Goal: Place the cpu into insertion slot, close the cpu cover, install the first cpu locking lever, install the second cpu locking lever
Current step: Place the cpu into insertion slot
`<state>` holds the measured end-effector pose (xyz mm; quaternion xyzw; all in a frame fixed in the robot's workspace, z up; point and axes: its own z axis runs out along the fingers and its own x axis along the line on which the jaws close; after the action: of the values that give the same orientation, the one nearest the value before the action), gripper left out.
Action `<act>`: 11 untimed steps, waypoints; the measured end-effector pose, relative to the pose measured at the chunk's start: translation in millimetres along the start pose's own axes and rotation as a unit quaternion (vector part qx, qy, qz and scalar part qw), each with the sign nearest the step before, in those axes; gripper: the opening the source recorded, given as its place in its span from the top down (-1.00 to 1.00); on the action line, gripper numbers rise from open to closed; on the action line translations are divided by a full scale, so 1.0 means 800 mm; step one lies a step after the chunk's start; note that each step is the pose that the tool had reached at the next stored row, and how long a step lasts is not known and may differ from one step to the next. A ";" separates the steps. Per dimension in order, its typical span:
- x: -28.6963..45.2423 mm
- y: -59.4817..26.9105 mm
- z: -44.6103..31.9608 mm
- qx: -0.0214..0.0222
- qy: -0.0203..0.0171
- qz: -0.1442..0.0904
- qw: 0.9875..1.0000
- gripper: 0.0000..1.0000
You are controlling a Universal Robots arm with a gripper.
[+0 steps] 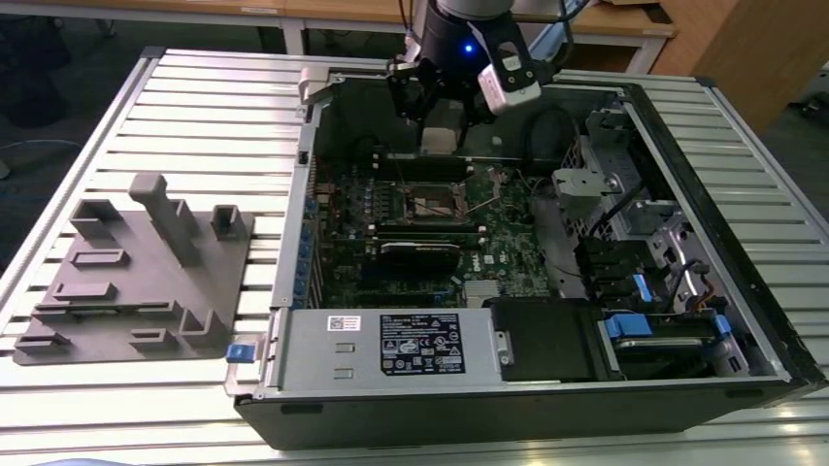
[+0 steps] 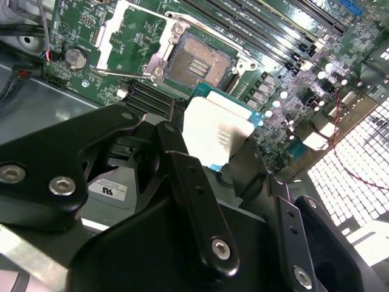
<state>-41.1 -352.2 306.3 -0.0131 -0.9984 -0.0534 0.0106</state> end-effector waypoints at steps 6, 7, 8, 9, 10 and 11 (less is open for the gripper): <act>-0.0002 -0.001 0.0097 0.000 0.000 0.000 1.000 -0.08; -0.0002 -0.001 0.0097 0.000 0.000 0.000 1.000 -0.08; -0.0002 -0.001 0.0098 0.000 0.000 0.000 1.000 -0.08; -0.0002 -0.001 0.0098 0.000 0.000 0.000 1.000 -0.08; -0.0002 -0.001 0.0097 0.000 0.000 0.000 1.000 -0.08; -0.0002 -0.001 0.0097 0.000 0.000 0.000 1.000 -0.08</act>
<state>-41.1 -352.3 298.4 -0.0131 -0.9984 -0.0534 0.0106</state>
